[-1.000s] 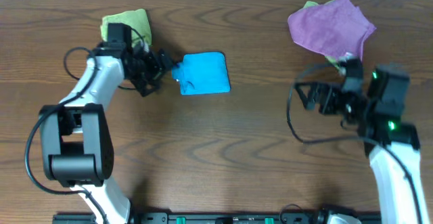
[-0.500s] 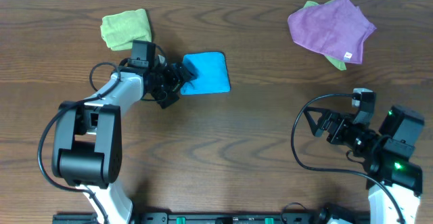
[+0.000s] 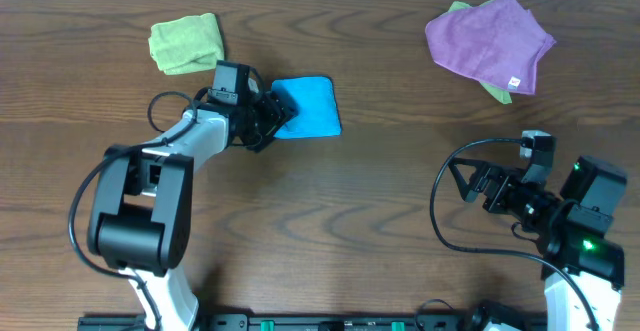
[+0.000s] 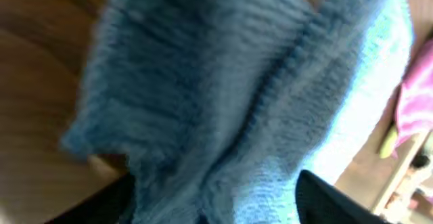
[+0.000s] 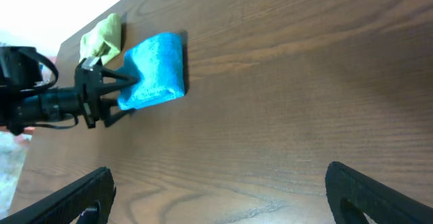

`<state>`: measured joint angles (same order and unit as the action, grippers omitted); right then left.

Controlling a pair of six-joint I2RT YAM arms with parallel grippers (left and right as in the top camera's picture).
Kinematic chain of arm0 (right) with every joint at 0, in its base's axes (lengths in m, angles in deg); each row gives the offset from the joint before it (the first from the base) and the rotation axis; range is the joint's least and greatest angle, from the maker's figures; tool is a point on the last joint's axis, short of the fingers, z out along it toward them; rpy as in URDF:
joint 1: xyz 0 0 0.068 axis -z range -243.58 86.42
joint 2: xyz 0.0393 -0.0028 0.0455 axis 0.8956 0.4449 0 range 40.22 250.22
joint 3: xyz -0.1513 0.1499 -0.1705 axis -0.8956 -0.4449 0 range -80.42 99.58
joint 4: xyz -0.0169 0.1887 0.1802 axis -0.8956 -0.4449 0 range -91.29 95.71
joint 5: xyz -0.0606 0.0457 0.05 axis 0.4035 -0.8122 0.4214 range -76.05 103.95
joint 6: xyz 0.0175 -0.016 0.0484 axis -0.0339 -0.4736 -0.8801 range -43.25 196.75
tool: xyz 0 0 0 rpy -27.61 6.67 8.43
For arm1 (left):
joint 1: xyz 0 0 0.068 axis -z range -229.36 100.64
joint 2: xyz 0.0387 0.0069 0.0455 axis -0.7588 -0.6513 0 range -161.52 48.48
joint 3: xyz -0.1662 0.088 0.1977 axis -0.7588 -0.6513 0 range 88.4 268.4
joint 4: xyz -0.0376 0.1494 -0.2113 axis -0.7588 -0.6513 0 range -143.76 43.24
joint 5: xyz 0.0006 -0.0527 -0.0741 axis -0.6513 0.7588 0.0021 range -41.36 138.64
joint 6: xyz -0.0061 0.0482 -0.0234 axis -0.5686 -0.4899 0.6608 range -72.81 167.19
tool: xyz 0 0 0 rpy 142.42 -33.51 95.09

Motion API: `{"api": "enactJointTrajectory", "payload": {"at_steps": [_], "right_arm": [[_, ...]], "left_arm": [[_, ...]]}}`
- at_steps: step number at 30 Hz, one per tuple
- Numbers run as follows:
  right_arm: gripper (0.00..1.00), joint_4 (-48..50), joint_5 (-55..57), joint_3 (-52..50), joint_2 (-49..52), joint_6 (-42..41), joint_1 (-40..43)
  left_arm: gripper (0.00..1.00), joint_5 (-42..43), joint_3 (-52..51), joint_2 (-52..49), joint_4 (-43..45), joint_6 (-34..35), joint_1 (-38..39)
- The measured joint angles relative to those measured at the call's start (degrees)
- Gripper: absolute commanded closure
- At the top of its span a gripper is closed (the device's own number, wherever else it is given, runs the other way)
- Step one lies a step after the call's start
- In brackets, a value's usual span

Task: Fold the cloth
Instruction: 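Grasp the folded blue cloth with the left gripper and lift it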

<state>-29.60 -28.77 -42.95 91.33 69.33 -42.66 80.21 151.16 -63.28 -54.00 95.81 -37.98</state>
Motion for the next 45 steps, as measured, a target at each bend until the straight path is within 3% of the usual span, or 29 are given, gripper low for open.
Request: {"api": "enactJointTrajectory", "payload": {"at_steps": [2,7,11,20,27,34,40,45], "right_arm": [[0.01,0.00,0.00,0.00,0.00,0.00,0.00],[0.01,0.00,-0.04,0.00,0.00,0.00,0.00],[0.01,-0.02,-0.09,0.00,0.00,0.00,0.00],[0.01,-0.02,-0.13,0.00,0.00,0.00,0.00],[0.01,0.04,-0.15,0.00,-0.02,0.00,0.00],[0.01,0.00,-0.15,-0.04,-0.07,0.00,0.00],[0.01,0.00,-0.17,-0.04,-0.09,0.00,0.00],[0.01,-0.02,-0.15,-0.04,-0.09,0.00,0.00]], "left_arm": [[0.94,0.13,-0.04,-1.38,1.38,-0.09,0.00],[0.94,1.01,-0.20,-2.89,5.57,-0.22,-0.02],[0.94,2.32,2.75,-2.91,3.72,-0.35,-0.24],[0.95,1.20,29.53,-2.91,-12.52,-1.75,-7.23],[0.95,1.01,42.25,-7.45,-12.72,-2.16,-16.46],[0.94,3.67,54.71,-22.97,-13.42,-2.16,-19.54],[0.95,4.04,56.65,-24.06,-17.53,-4.31,-21.66],[0.94,1.07,56.76,-24.06,-24.37,-10.78,-23.47]]}}
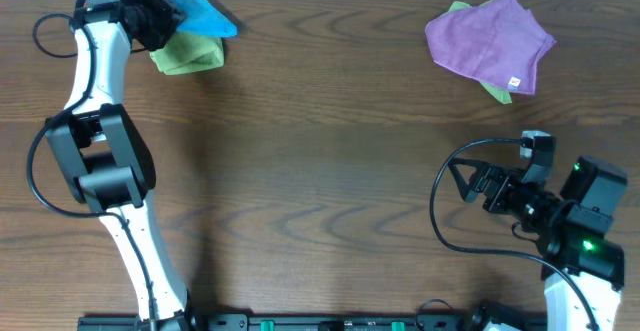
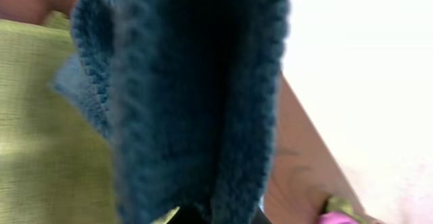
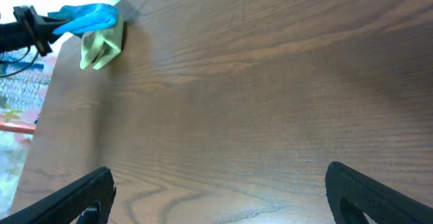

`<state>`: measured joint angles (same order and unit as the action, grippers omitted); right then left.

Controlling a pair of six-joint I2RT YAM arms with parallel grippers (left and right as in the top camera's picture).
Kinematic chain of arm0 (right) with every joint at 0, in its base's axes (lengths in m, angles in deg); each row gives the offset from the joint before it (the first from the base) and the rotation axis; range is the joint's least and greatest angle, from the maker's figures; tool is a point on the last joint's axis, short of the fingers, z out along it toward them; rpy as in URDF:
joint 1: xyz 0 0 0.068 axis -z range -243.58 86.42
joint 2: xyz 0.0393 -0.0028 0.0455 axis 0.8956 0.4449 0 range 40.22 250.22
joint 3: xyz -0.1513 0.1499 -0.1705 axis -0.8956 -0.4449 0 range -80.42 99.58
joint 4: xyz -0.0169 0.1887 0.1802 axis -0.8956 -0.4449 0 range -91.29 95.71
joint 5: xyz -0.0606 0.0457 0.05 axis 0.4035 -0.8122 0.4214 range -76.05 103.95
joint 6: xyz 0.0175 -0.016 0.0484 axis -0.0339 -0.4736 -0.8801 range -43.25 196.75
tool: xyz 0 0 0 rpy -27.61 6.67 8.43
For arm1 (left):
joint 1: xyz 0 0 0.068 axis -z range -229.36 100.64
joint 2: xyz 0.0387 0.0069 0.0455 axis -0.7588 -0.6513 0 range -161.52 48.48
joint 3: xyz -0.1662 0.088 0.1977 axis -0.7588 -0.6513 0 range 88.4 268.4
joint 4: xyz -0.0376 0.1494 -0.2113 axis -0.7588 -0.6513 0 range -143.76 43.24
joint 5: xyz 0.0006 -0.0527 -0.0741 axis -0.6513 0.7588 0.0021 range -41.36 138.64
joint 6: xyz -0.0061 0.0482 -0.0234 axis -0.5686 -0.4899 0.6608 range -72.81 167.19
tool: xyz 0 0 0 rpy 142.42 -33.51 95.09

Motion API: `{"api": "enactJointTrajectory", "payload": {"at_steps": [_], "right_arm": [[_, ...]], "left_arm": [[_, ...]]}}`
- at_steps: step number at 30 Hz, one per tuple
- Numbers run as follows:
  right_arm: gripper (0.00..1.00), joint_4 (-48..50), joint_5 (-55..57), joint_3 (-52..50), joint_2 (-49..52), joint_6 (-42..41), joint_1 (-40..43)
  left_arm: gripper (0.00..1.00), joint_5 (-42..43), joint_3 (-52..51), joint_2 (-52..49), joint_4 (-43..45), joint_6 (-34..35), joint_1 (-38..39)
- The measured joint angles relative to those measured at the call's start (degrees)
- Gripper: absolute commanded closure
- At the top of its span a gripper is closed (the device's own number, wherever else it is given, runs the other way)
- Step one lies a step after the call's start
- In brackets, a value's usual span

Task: Fold the cloth
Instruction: 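Grasp the folded blue cloth with the left gripper and lift it, then place the blue cloth on the yellow-green cloth with the left gripper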

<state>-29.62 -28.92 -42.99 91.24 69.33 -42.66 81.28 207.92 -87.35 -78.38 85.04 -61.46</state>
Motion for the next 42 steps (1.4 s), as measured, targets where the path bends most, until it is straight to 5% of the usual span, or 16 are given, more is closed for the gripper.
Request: {"api": "enactJointTrajectory", "payload": {"at_steps": [11,14,23,42], "right_arm": [[0.01,0.02,0.00,0.00,0.00,0.00,0.00],[0.01,0.00,0.00,0.00,0.00,0.00,0.00],[0.01,0.00,0.00,0.00,0.00,0.00,0.00],[0.01,0.00,0.00,0.00,0.00,0.00,0.00]], "left_arm": [[0.89,-8.61,0.02,0.00,-7.02,-10.95,-0.26],[0.75,-10.12,0.02,0.00,-7.69,-13.00,-0.57],[0.03,-14.12,0.04,0.00,-8.90,-15.87,-2.05],[0.04,-17.62,0.07,9.11,-12.66,-21.77,-2.01]]}}
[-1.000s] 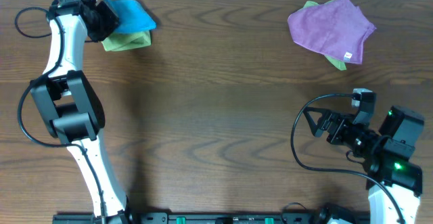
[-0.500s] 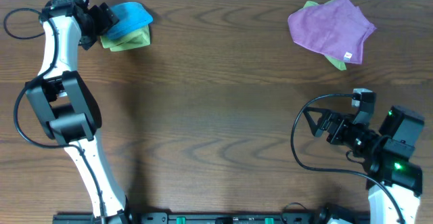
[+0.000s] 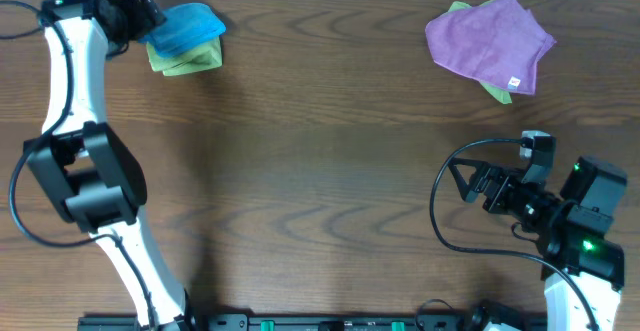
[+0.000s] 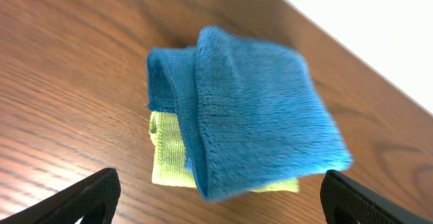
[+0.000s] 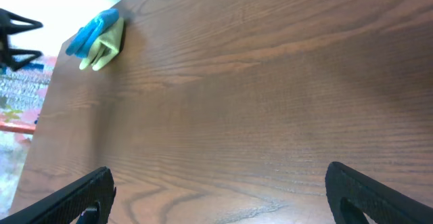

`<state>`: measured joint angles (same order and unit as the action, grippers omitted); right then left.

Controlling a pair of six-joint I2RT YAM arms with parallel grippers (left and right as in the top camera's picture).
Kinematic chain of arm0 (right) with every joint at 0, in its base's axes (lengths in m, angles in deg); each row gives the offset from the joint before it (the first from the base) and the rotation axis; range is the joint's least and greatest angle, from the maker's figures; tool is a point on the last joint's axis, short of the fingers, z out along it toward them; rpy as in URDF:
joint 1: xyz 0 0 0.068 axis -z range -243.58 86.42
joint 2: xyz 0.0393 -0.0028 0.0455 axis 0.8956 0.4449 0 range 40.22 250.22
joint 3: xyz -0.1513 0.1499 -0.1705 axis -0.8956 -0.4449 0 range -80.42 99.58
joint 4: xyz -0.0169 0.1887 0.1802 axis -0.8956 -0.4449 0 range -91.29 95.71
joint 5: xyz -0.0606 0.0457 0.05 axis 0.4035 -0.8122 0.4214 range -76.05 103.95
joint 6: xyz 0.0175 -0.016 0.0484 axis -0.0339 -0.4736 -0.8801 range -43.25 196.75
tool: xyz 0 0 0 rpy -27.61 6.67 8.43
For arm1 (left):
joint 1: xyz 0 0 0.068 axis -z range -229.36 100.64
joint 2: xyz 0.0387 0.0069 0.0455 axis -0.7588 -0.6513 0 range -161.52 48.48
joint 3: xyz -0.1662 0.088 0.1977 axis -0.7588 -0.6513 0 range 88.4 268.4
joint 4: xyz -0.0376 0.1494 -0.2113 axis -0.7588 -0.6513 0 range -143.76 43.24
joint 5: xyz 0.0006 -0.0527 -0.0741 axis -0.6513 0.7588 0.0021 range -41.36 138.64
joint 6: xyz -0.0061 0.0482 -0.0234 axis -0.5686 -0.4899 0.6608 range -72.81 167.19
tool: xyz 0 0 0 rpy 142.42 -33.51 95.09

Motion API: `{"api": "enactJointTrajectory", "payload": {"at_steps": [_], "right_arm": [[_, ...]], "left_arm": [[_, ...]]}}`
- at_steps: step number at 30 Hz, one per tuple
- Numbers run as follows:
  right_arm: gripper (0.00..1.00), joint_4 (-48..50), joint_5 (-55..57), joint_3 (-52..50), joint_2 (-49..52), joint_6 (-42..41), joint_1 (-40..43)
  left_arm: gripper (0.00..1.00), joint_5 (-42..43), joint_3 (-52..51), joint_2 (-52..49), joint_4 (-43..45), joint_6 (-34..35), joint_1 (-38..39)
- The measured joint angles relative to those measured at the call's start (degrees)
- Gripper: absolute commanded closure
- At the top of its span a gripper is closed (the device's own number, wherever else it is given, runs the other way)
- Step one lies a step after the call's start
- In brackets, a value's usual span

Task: Fold the cloth
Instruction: 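Place the blue cloth on the yellow-green cloth with the left gripper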

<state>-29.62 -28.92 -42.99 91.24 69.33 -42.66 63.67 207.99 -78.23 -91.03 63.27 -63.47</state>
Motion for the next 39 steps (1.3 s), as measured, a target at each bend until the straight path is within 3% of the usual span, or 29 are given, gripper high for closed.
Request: {"api": "enactJointTrajectory", "payload": {"at_steps": [13,26,30,34,39], "right_arm": [[0.01,0.00,0.00,0.00,0.00,0.00,0.02],[0.01,0.00,-0.02,0.00,0.00,0.00,0.00],[0.01,0.00,0.00,0.00,0.00,0.00,0.00],[0.01,0.02,0.00,0.00,0.00,0.00,0.00],[0.01,0.00,-0.02,0.00,-0.04,0.00,0.00]], "left_arm": [[0.05,1.57,0.02,8.48,-2.49,-0.04,2.14],[0.05,2.62,0.13,15.39,-20.31,-7.54,1.73],[0.05,2.16,-0.09,18.67,-21.66,-9.49,1.57],[0.05,1.73,-7.04,24.59,-17.51,-10.36,1.57],[0.04,1.29,-25.31,36.76,-8.87,-10.54,1.57]]}}
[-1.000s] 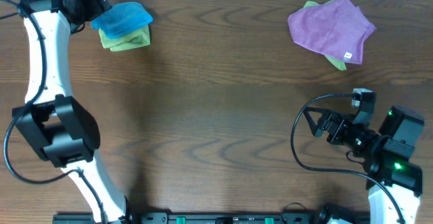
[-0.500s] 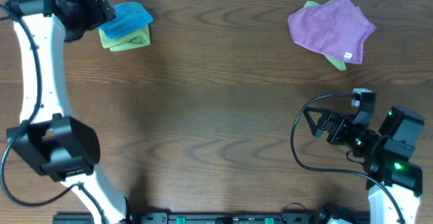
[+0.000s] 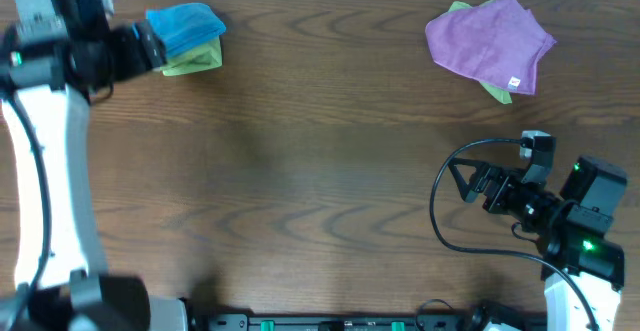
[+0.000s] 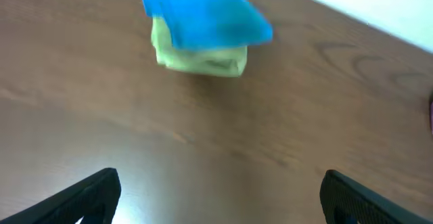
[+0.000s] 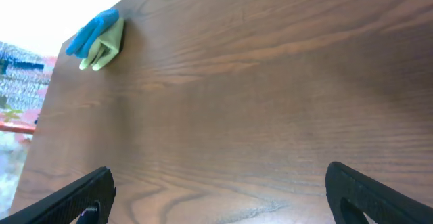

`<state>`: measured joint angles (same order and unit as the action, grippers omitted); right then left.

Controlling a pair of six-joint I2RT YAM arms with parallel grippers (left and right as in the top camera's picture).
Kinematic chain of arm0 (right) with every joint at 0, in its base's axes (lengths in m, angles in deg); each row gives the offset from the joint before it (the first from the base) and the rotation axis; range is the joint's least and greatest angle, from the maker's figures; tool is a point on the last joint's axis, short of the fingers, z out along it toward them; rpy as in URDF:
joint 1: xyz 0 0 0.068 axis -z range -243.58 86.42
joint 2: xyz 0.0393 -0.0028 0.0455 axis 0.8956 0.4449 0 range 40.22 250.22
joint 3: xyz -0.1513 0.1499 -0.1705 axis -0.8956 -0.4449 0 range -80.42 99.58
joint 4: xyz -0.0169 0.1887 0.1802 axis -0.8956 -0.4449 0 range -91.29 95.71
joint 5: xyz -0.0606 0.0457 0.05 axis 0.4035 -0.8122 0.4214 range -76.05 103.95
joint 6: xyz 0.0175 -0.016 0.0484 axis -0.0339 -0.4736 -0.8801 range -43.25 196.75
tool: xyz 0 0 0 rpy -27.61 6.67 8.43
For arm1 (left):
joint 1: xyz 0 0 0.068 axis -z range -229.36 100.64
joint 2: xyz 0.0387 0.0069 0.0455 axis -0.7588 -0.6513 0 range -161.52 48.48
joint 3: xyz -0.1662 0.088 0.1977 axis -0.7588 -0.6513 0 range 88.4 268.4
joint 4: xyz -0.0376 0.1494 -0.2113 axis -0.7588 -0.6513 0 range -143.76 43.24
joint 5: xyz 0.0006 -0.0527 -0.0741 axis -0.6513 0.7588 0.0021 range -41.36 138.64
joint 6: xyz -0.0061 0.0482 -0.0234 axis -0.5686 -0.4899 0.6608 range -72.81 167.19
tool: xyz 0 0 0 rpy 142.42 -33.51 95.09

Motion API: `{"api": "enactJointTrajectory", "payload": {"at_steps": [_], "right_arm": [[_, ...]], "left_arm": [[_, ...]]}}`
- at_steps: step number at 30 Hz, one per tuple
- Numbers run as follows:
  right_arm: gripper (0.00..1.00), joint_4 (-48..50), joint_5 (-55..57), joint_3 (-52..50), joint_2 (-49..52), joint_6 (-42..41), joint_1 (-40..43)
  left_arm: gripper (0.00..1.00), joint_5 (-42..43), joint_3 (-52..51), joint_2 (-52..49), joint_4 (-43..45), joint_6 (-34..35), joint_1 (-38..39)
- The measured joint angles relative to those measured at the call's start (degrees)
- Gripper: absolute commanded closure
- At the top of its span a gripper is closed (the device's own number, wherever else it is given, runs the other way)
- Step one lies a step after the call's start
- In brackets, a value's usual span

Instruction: Fold the cloth

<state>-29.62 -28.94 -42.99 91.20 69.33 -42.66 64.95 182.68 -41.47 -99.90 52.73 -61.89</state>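
A folded blue cloth (image 3: 185, 26) lies on top of a folded green cloth (image 3: 195, 61) at the table's far left; both show in the left wrist view as blue cloth (image 4: 203, 17) over green cloth (image 4: 199, 55), and small in the right wrist view (image 5: 91, 33). My left gripper (image 3: 150, 43) stands open just left of the stack, raised, with nothing between its fingers (image 4: 88, 193). My right gripper (image 3: 478, 186) rests open near the front right, its fingers (image 5: 358, 190) wide apart over bare wood.
A crumpled purple cloth (image 3: 490, 39) lies over another green cloth (image 3: 495, 91) at the far right. The brown wooden table (image 3: 320, 171) spans the view; its far edge runs just behind both stacks.
My left gripper has drawn back and up from the stack, which now looks smaller in its wrist view. The blue cloth stays on the green one. The right arm is unmoved.
My left gripper was shut on the folded blue cloth mid-table. Then it held that cloth over the green cloth at the far left. Then it stood open with the blue cloth lying on the green one, and now it has backed away.
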Motion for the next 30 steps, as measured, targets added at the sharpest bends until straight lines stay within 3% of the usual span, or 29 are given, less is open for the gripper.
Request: {"api": "enactJointTrajectory", "payload": {"at_steps": [8,17,30], "right_arm": [[0.01,-0.02,0.00,0.00,-0.02,-0.02,0.07],[0.01,-0.02,0.00,-0.02,-0.04,-0.04,0.09],[0.01,0.00,0.00,-0.02,-0.04,-0.07,0.13]], "left_arm": [[0.05,-2.43,-29.83,27.85,10.86,-0.07,0.11],[0.04,-6.88,-53.68,56.41,14.51,-1.55,2.43],[0.05,-10.95,-73.61,77.33,15.69,-4.55,9.73]]}}
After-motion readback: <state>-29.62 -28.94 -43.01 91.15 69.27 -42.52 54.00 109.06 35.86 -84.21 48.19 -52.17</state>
